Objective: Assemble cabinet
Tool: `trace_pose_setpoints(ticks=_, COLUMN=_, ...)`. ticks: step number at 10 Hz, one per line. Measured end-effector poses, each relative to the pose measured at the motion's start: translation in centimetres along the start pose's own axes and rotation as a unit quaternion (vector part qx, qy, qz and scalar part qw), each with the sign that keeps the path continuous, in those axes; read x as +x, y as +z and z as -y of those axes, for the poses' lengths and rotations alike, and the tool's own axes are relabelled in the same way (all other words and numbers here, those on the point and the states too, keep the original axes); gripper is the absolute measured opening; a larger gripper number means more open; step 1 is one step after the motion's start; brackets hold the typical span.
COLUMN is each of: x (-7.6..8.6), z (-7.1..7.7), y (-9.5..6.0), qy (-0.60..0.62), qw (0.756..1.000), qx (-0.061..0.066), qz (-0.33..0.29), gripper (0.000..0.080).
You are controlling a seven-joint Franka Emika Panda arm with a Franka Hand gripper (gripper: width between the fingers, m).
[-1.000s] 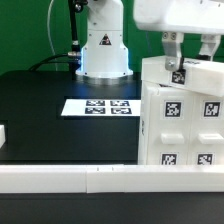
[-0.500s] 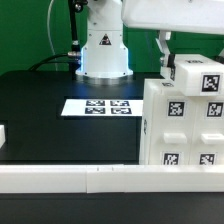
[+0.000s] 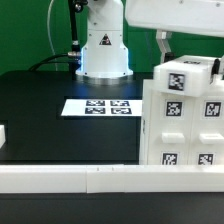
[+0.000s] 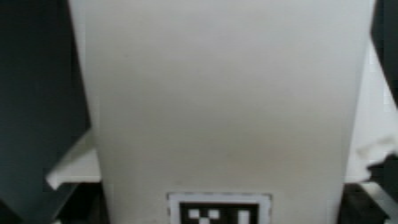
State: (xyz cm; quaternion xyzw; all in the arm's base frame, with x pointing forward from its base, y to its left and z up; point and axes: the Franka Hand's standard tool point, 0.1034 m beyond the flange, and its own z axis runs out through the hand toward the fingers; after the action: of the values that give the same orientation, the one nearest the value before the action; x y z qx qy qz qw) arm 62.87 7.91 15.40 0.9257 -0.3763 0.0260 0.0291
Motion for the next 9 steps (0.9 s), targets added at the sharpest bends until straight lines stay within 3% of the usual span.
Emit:
trace_pose_setpoints(ticks=2, x=0.01, z=0.1, y=-0.08, qy=0.128, qw=0.992, qx=0.008, qz=0.01, gripper=0.0553)
trace_pose_setpoints(ticks=6, x=-0.06, z=0.15, y=-0.09, qy=0.213, qw=0.977, qx=0.007, qz=0.011, gripper=0.0553)
trace_pose_setpoints(ticks=9, x=-0.11, z=0.11, y=-0.03, qy=0.384, qw=0.922, qx=0.014, qz=0.042, gripper=0.0553)
